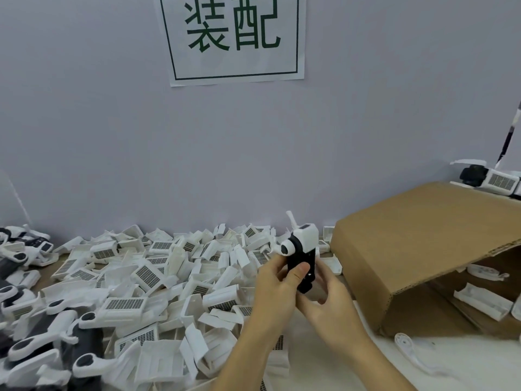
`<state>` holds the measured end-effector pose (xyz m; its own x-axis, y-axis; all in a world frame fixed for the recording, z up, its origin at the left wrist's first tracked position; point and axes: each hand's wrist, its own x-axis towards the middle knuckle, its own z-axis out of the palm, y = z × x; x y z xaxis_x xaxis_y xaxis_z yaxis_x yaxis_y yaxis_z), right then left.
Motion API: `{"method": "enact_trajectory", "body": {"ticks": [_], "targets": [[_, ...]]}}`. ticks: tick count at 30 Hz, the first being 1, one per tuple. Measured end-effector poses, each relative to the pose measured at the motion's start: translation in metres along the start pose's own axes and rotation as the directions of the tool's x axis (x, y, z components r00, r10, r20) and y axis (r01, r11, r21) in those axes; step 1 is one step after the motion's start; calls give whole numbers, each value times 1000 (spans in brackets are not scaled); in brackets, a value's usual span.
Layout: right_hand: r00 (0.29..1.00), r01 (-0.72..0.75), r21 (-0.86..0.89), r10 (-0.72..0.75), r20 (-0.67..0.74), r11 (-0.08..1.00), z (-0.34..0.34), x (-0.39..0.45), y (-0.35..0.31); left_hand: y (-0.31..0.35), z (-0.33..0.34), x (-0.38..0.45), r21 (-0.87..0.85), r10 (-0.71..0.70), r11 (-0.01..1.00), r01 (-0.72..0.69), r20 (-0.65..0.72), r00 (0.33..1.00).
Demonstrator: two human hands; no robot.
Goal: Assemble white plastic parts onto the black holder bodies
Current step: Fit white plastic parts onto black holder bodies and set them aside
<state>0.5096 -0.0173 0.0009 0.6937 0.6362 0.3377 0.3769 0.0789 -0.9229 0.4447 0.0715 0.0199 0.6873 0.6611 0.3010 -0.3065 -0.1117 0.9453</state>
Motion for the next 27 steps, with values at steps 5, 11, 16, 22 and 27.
{"method": "enact_trajectory", "body": {"ticks": [5, 11, 16, 22, 27], "targets": [[990, 94, 159, -75, -120, 983, -9, 0, -1, -13, 1, -1, 153, 92, 983, -104, 85, 992], [975, 54, 250, 2, -221, 967, -9, 5, 3, -15, 1, -8, 419, 290, 847, -327, 151, 945], [955, 32, 144, 12, -297, 989, -13, 10, 9, -16, -1, -8, 463, 302, 808, -363, 204, 931], [922, 13, 120, 35, -387, 993, -17, 11, 8, -16, 1, -9, 478, 217, 827, -297, 216, 952], [942, -9, 199, 75, -326, 980, -17, 11, 3, -20, 0, -9, 503, 182, 828, -250, 182, 966]]}}
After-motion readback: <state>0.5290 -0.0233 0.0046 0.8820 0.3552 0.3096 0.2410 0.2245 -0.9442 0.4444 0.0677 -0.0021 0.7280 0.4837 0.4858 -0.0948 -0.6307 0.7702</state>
